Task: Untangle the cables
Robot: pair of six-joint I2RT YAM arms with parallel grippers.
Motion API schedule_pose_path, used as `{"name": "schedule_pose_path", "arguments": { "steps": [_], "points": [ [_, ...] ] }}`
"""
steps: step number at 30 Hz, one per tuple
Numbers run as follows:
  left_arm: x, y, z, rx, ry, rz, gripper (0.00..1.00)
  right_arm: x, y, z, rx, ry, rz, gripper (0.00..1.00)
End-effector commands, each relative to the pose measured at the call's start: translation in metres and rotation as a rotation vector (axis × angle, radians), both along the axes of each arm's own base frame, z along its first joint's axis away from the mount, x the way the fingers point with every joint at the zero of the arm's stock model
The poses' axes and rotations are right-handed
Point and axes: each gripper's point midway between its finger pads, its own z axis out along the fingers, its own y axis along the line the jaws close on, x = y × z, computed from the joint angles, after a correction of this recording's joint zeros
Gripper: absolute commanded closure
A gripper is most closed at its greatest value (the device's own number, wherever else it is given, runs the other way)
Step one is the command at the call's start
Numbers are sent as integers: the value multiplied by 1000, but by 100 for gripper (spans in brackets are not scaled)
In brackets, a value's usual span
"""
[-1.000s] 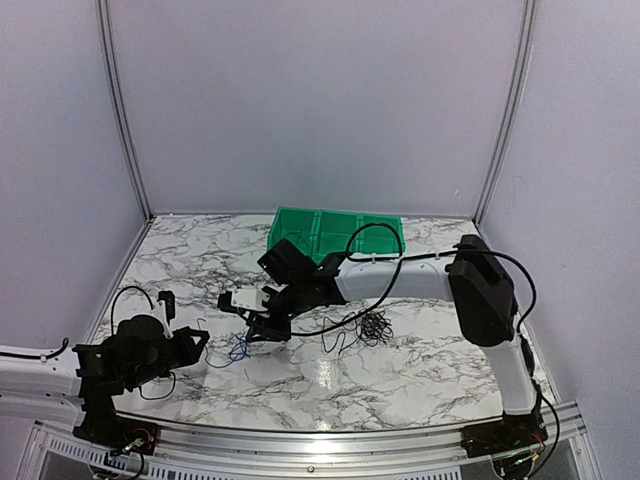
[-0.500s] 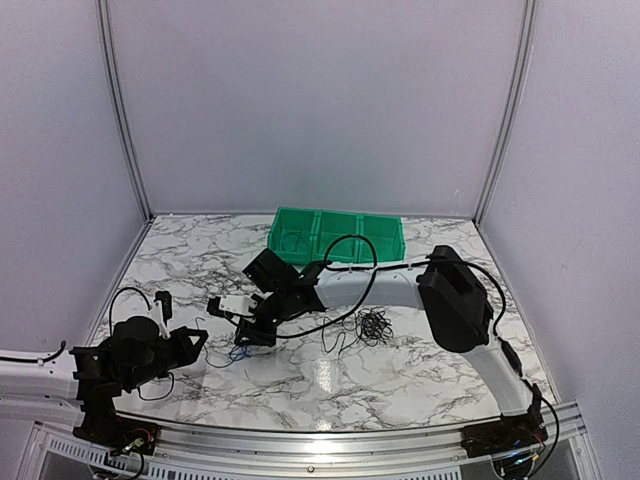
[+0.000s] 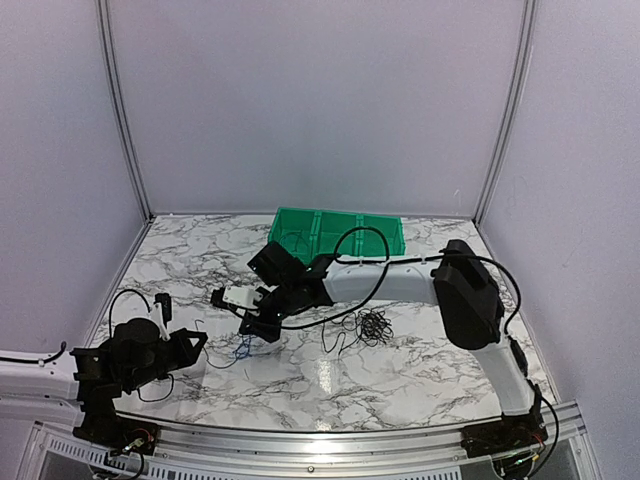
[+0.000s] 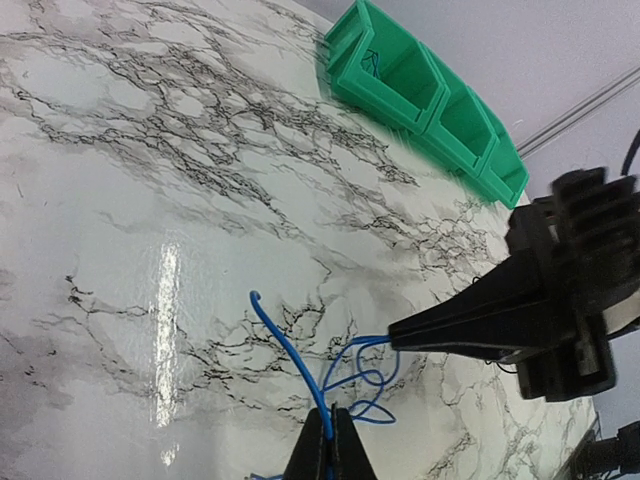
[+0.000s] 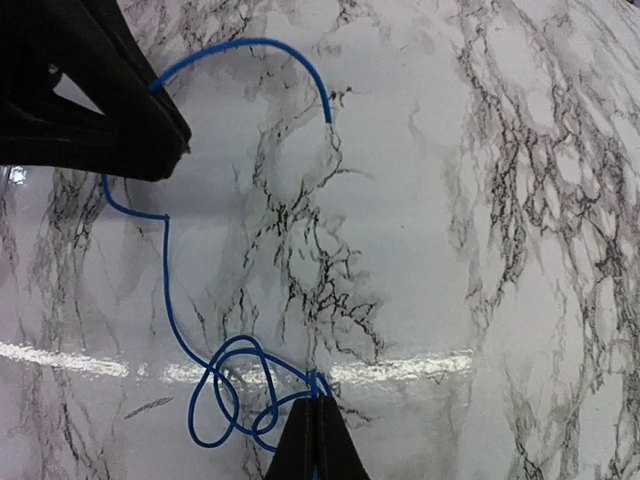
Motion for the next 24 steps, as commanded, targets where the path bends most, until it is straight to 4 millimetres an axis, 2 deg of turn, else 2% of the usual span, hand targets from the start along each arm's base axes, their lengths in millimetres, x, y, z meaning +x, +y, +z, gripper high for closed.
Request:
{"name": "schedule_pose_path", "arguments": {
  "steps": [1, 5, 8, 12, 16, 19, 20, 24],
  "points": [
    [1, 6, -9, 9, 9, 25, 100, 23, -23, 84, 103, -81, -68, 100],
    [0, 8, -15, 24, 24, 31, 100, 45, -59, 118, 130, -140, -135, 100],
    [0, 11, -18, 29, 33, 46, 100, 62, -88, 135, 129, -191, -193, 100],
    [0, 17, -25, 42, 53, 74, 100, 87, -131, 148, 129, -216, -291, 100],
    [0, 22, -28, 55, 73, 95, 100, 102, -167, 158, 167, -208, -381, 100],
    [0, 25, -28, 72, 80, 109, 100, 111, -187, 154, 164, -209, -440, 100],
    [0, 30, -28, 85, 85, 126, 100, 112, -199, 143, 142, -197, -462, 100],
    [-1, 43, -28, 113, 85, 176, 100, 116, -223, 118, 70, -193, -518, 100]
  ]
}}
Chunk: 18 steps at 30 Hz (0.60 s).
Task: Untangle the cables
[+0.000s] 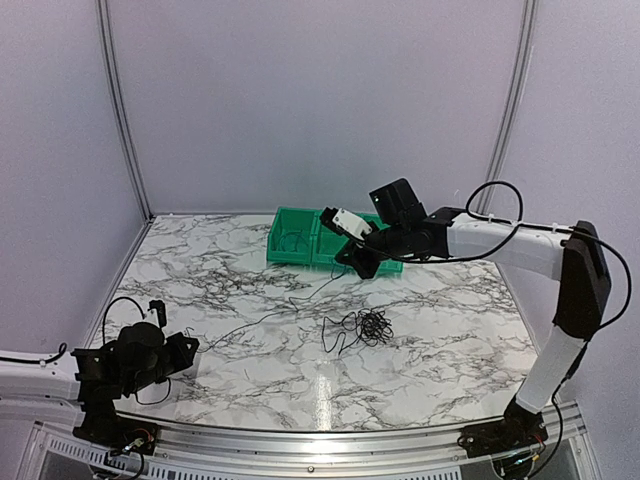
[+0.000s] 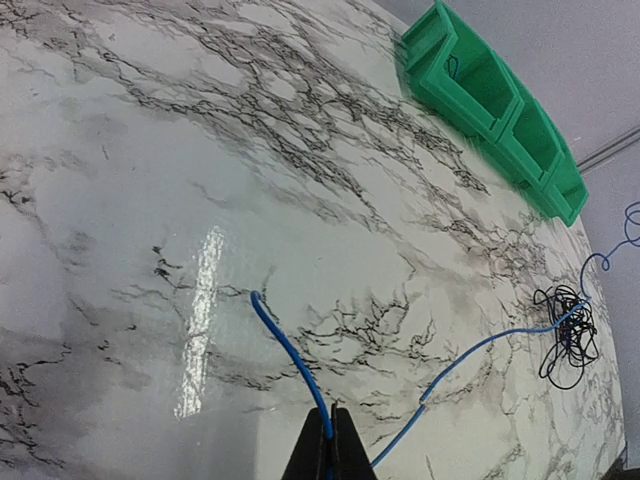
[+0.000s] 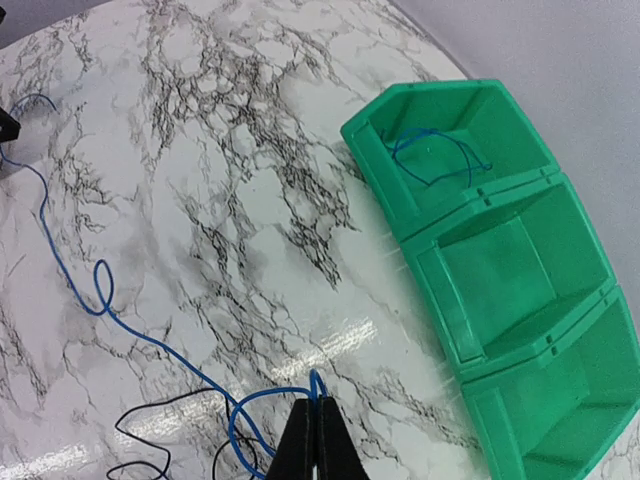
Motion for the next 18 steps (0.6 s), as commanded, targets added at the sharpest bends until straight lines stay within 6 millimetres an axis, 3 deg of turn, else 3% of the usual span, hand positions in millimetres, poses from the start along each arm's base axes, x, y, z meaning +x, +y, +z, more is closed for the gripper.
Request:
{"name": "schedule_pose_path", "arguments": {
  "steps": [1, 10, 18],
  "points": [
    [-1, 23, -3, 64, 10, 84, 100, 15, -29, -4, -14, -15, -107, 100],
    [-2, 34, 2, 84, -3, 115, 100, 45, -103, -18, 7, 23, -318, 100],
    [1, 41, 15, 84, -41, 143, 100, 57, -143, -45, -11, 79, -422, 100]
  ]
}}
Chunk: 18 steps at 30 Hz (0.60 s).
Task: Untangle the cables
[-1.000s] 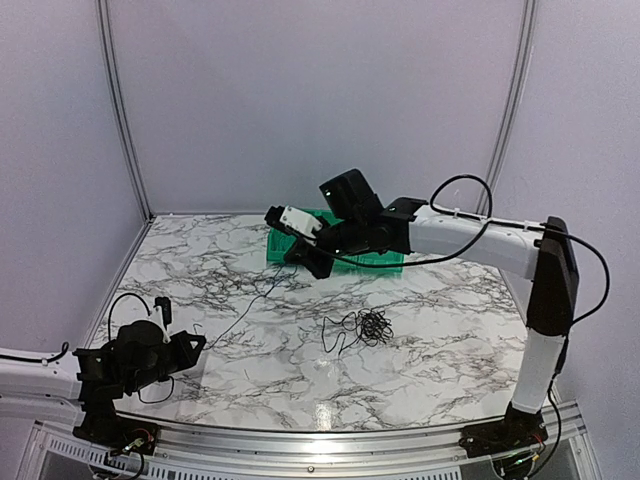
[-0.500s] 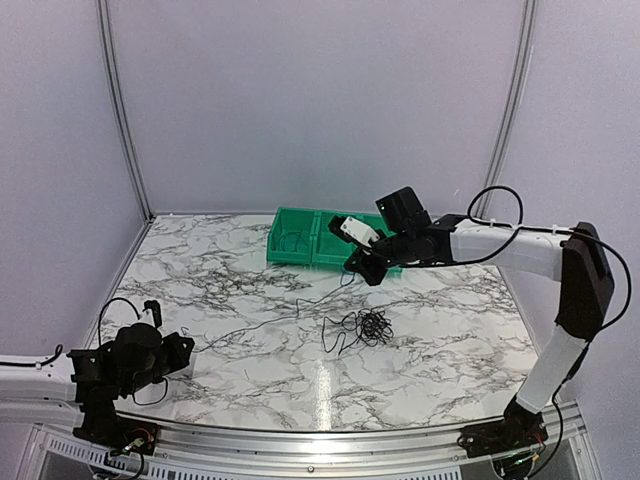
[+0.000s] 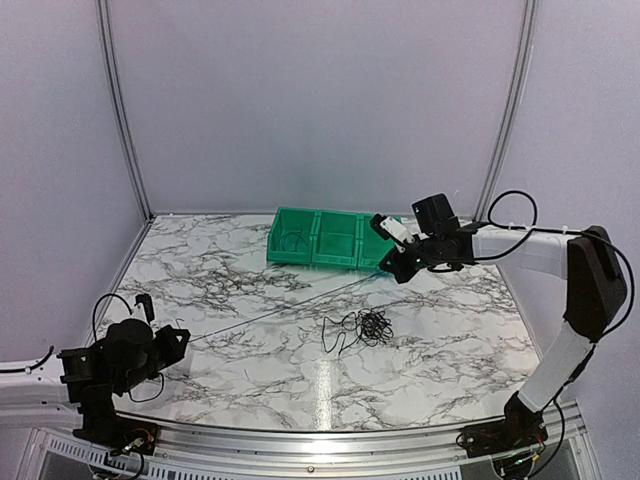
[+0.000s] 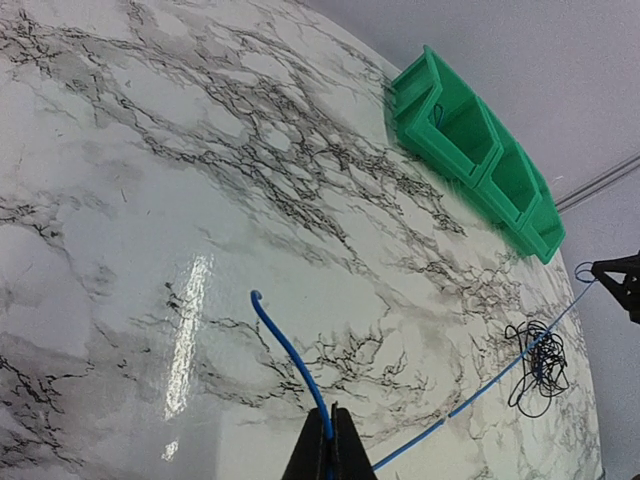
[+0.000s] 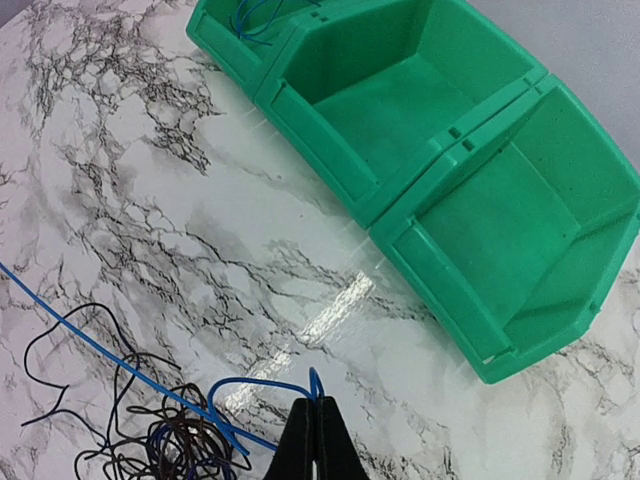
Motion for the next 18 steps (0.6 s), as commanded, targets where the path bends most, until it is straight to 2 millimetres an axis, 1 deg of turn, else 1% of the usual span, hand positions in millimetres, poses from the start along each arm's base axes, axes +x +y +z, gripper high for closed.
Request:
{"name": "schedule_pose_path", "arguments": {
  "steps": [1, 2, 3, 4, 6, 7, 9, 13, 15, 18],
  "points": [
    [0, 22, -4, 100, 1, 62, 100, 19, -35, -1, -21, -21, -108, 100],
    [0, 22, -3, 103, -1, 60, 100, 15, -31, -5, -16, -5, -77, 100],
    [0, 22, -3, 108, 0, 57, 100, 10, -26, -10, -7, 19, -35, 96],
    [0, 22, -2, 113, 1, 53, 100, 2, -19, -16, 8, 49, 17, 90],
    [0, 21, -6, 126, 12, 49, 100, -8, -11, -24, 29, 100, 67, 76],
    [-1, 22, -7, 132, 16, 48, 100, -10, -8, -27, 38, 114, 80, 73],
    [-1, 23, -11, 142, 27, 54, 100, -12, -5, -30, 37, 118, 100, 72],
    [-1, 24, -15, 155, 35, 57, 100, -16, 10, -25, 29, 98, 155, 73],
    [0, 24, -15, 156, 34, 60, 100, -24, 23, -21, 13, 83, 211, 74],
    [0, 26, -15, 165, 31, 63, 100, -40, 51, -17, -38, 34, 312, 75]
  ]
}}
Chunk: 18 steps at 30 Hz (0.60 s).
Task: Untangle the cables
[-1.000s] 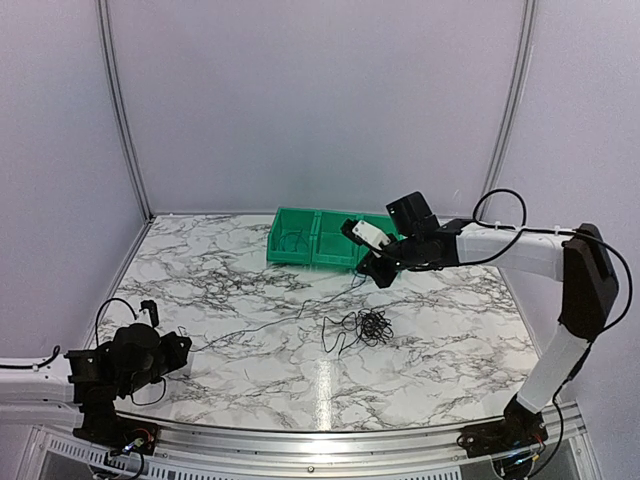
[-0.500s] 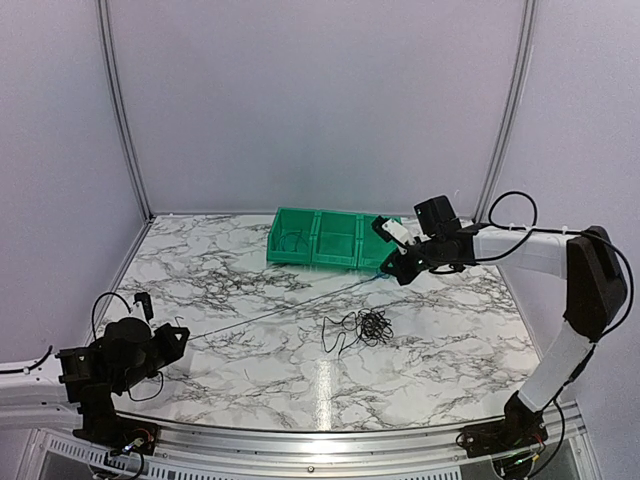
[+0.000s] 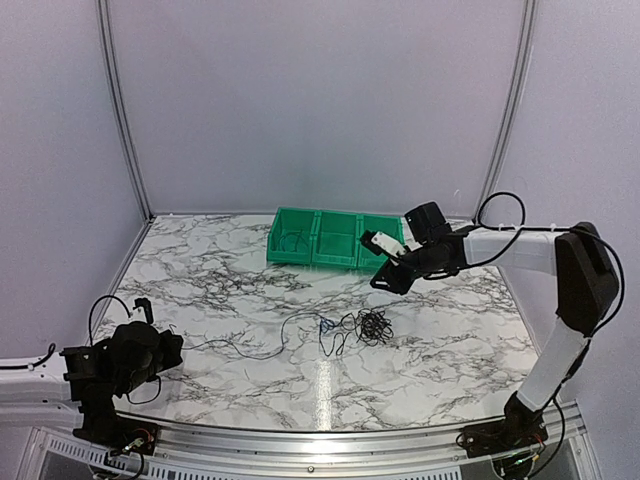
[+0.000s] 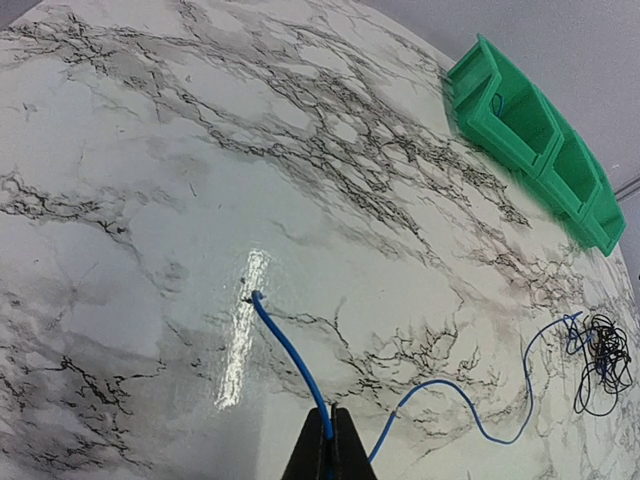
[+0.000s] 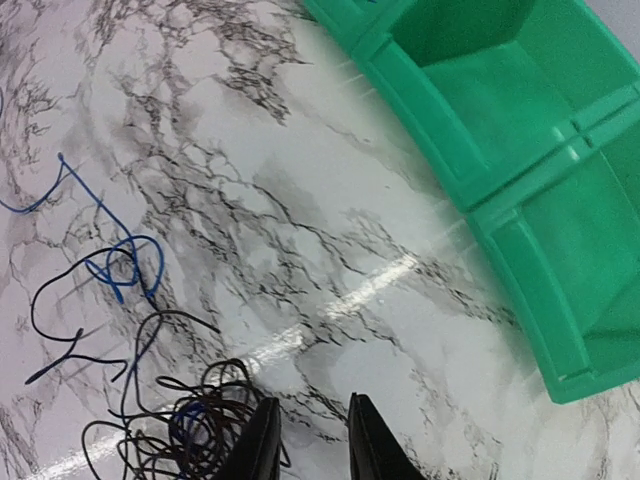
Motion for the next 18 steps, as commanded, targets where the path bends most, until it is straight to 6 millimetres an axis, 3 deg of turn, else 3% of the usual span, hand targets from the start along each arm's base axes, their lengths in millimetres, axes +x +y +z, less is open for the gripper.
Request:
{"name": "schedule_pose_path", "arguments": {
  "steps": [1, 4, 8, 13, 18],
  "points": [
    [2, 10, 0, 53, -7, 26, 100, -25, 51, 16, -38, -84, 191, 76],
    [2, 17, 4, 63, -18, 50, 100, -38, 76, 12, -79, -108, 277, 74],
    [1, 18, 5, 36, -32, 53, 100, -49, 97, -17, -163, -83, 346, 68],
    [0, 17, -1, 34, -11, 45, 100, -54, 111, -44, -220, -33, 385, 61],
    [-1, 15, -6, 20, -5, 42, 100, -53, 115, -53, -242, -16, 386, 60]
  ]
}}
